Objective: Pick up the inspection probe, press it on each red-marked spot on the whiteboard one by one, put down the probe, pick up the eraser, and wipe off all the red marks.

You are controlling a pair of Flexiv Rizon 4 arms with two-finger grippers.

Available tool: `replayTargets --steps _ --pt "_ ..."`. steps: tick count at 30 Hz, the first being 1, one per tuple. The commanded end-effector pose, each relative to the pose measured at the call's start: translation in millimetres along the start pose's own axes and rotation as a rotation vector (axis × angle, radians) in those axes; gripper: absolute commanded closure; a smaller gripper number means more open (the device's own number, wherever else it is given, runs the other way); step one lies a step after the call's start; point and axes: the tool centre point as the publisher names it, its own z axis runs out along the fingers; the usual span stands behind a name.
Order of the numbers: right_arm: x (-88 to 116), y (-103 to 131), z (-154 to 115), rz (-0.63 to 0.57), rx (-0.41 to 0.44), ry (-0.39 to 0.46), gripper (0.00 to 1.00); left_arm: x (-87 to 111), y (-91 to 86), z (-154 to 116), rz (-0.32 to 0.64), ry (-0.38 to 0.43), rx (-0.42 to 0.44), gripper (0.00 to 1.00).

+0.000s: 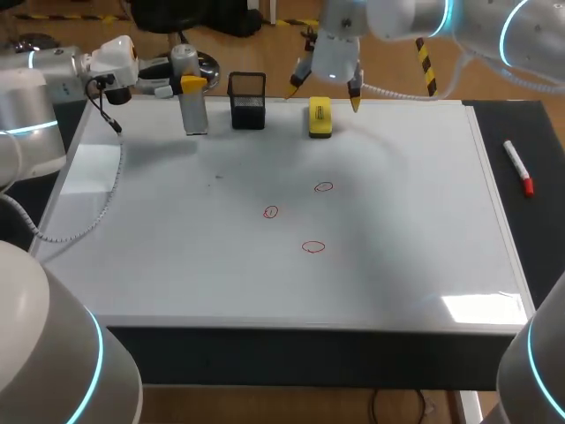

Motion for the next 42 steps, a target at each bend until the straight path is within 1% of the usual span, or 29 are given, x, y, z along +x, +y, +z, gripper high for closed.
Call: replayTargets --steps 1,19,26,42 --pt "-2 -9 7 -0.013 -0.013 0.016 0.0 -0.2 -0.9 0 0.0 0.001 0.0 1.0" --pt "-5 -17 28 -0.053 -0.028 0.049 0.0 -0.2 -0.9 0 0.0 0.001 0.0 1.0" --pt "0 -17 37 -0.058 -0.043 0.075 0.0 -0.2 -0.9 0 0.0 0.001 0.0 1.0" --pt "12 -29 47 -0.061 -0.056 0.135 0.0 -0.2 -0.9 0 0.0 0.001 0.0 1.0"
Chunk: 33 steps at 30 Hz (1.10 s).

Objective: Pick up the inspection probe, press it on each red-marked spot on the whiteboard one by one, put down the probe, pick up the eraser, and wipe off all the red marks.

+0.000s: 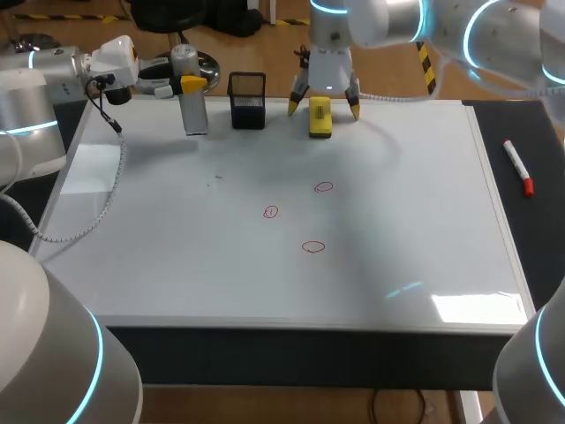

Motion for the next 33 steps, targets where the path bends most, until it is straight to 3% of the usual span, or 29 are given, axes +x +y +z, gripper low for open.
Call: replayTargets --steps 1,10,13,14,16,18,24,27,31,33 --pt "-2 -8 0 -0.004 -0.013 0.018 0.0 -0.2 -0.9 0 0.0 0.001 0.0 1.0" --pt "-5 -10 -2 -0.017 -0.008 0.026 0.04 -0.2 -0.9 0 0.0 0.001 0.0 1.0" --pt "-7 -9 -2 -0.021 -0.011 0.026 0.15 -0.2 -0.9 0 0.0 0.001 0.0 1.0" --pt "-9 -8 -3 -0.021 -0.011 0.026 0.29 -0.2 -0.9 0 0.0 0.001 0.0 1.0" --pt "-11 -5 -5 -0.021 -0.013 0.024 0.39 -0.2 -0.9 0 0.0 0.001 0.0 1.0" --pt "-13 -2 -5 -0.019 -0.015 0.02 0.41 -0.2 -0.9 0 0.0 0.001 0.0 1.0" --pt "-12 4 0 -0.012 -0.031 0.029 0.31 -0.2 -0.9 0 0.0 0.001 0.0 1.0" --pt "-12 5 2 -0.01 -0.034 0.032 0.34 -0.2 -0.9 0 0.0 0.001 0.0 1.0" --pt "-13 5 2 -0.01 -0.033 0.033 0.56 -0.2 -0.9 0 0.0 0.001 0.0 1.0" --pt "-13 5 2 -0.012 -0.029 0.034 0.77 -0.2 -0.9 0 0.0 0.001 0.0 1.0"
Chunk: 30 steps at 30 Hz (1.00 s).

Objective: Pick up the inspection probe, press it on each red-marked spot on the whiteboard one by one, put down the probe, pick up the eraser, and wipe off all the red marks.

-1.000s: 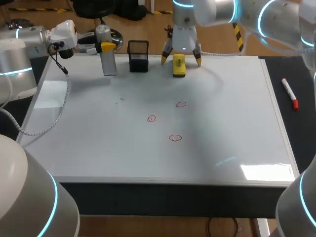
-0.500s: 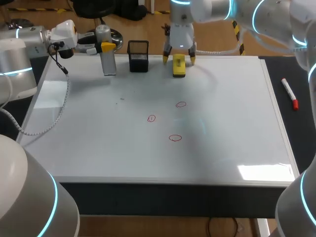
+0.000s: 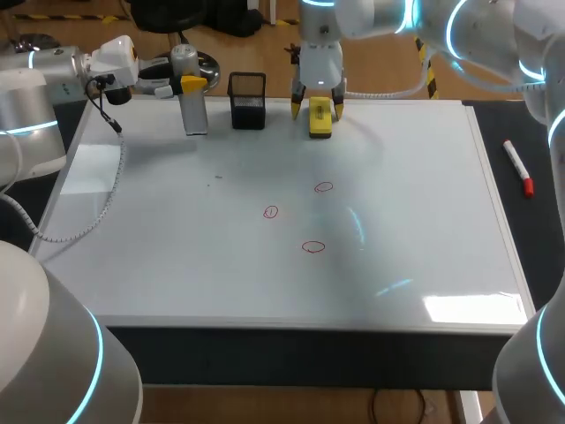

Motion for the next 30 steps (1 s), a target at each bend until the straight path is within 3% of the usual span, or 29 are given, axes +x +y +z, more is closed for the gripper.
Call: replayTargets --steps 1,2,16,23,30 --pt "1 3 5 -0.004 0.011 0.008 0.96 -0.2 -0.9 0 0.0 0.001 0.0 1.0" --pt "2 2 5 -0.004 0.012 0.01 1.0 -0.2 -0.9 0 0.0 0.001 0.0 1.0" --pt "20 1 -33 0.129 0.046 -0.033 1.0 -0.2 -0.9 0 0.0 0.001 0.0 1.0" --pt "31 10 -65 0.202 -0.012 -0.057 1.0 -0.2 -0.9 0 0.0 0.001 0.0 1.0" --pt "45 19 -96 0.243 -0.018 -0.04 1.0 -0.2 -0.9 0 0.0 0.001 0.0 1.0"
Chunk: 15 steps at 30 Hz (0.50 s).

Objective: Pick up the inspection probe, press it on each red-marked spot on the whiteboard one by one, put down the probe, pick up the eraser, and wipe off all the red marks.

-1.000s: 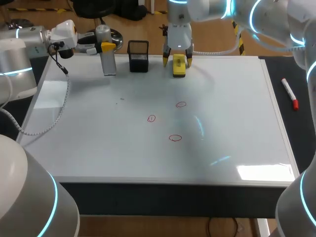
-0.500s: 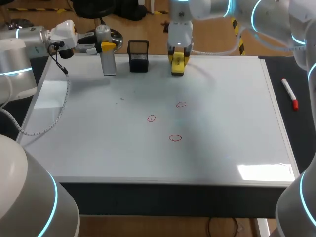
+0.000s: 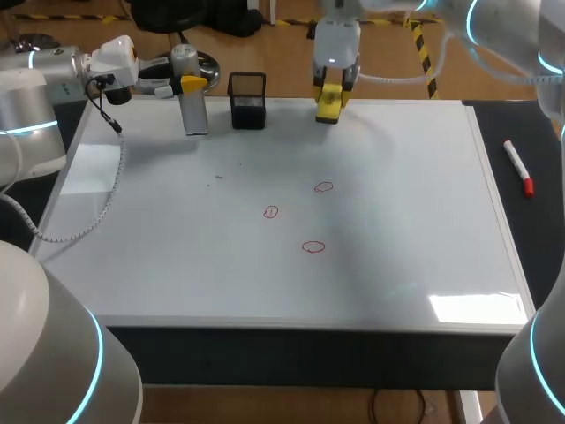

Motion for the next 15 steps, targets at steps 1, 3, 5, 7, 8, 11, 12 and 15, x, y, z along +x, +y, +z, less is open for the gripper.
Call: replayTargets --steps 1,3,5,7,8,11,12,15 --pt "18 17 -54 0.023 0.042 0.009 1.0 -0.2 -1.0 0 0.0 0.001 0.0 1.0" --pt "25 18 -64 0.043 0.057 0.008 1.0 -0.2 -1.0 0 0.0 0.001 0.0 1.0" --pt "33 20 -74 0.073 0.072 0.006 1.0 -0.2 -1.0 0 0.0 0.001 0.0 1.0" --pt "41 21 -82 0.105 0.088 0.003 1.0 -0.2 -1.0 0 0.0 0.001 0.0 1.0" --pt "45 22 -86 0.121 0.096 0.003 1.0 -0.2 -1.0 0 0.0 0.001 0.0 1.0" --pt "58 26 -97 0.166 0.115 -0.005 1.0 -0.2 -1.0 0 0.0 0.001 0.0 1.0" --pt "63 27 -100 0.182 0.121 -0.009 1.0 -0.2 -1.0 0 0.0 0.001 0.0 1.0" --pt "75 31 -107 0.23 0.13 -0.022 1.0 -0.2 -1.0 0 0.0 0.001 0.0 1.0"
